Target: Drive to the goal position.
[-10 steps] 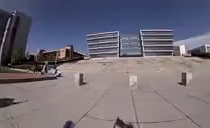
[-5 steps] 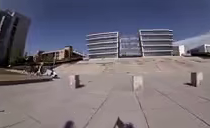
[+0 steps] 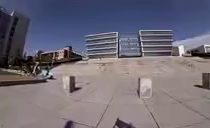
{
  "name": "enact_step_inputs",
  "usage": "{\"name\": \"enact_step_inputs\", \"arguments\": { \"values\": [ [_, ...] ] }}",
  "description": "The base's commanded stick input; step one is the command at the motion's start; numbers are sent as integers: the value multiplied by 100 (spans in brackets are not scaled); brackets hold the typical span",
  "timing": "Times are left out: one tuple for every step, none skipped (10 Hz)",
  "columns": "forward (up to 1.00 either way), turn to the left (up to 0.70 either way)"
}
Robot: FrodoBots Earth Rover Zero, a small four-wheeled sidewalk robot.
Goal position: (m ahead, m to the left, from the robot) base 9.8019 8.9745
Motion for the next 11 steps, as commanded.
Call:
{"name": "enact_step_inputs", "arguments": {
  "values": [
    [100, 0],
    [100, 0],
    [100, 0],
    [100, 0],
    [100, 0],
    [100, 0],
    [100, 0],
    [100, 0],
    [100, 0],
    [100, 0],
    [100, 0]
  ]
}}
